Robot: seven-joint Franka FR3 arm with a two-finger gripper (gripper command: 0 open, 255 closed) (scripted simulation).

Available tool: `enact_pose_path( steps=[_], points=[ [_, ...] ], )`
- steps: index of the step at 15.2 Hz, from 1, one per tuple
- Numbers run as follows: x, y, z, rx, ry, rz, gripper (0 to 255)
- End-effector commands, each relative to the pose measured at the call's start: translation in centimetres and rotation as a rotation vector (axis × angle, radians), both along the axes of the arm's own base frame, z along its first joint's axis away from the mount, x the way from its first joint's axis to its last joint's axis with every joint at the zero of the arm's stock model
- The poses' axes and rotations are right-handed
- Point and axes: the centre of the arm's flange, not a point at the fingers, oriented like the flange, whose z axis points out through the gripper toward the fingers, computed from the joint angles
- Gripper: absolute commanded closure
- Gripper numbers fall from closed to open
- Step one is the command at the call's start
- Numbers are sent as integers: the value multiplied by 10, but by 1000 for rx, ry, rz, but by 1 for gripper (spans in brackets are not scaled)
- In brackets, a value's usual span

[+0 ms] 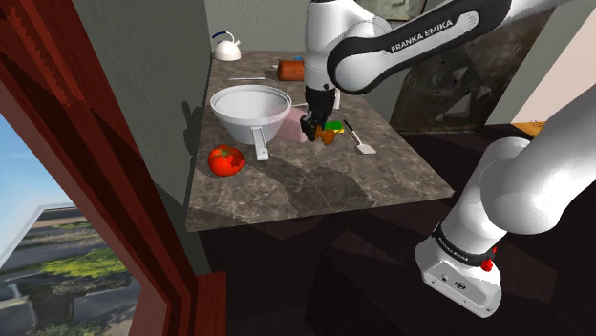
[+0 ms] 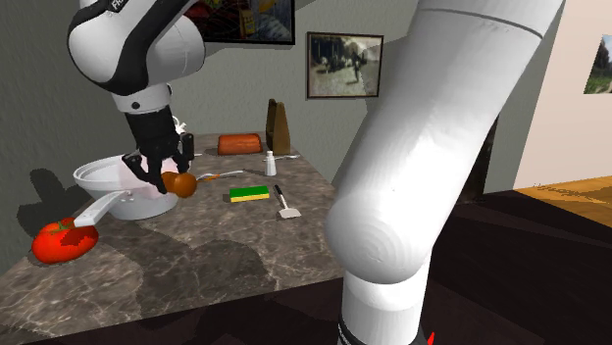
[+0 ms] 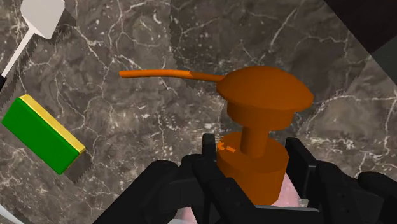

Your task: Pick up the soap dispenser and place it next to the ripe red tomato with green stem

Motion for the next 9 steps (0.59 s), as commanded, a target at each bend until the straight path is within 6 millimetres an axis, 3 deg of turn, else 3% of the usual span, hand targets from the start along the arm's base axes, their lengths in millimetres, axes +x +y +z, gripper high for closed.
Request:
enact_pose_path(
  steps=[1, 9],
  points=[
    [25, -12, 2, -1, 0, 0, 255],
    [122, -55, 3, -1, 0, 0, 255]
  ],
)
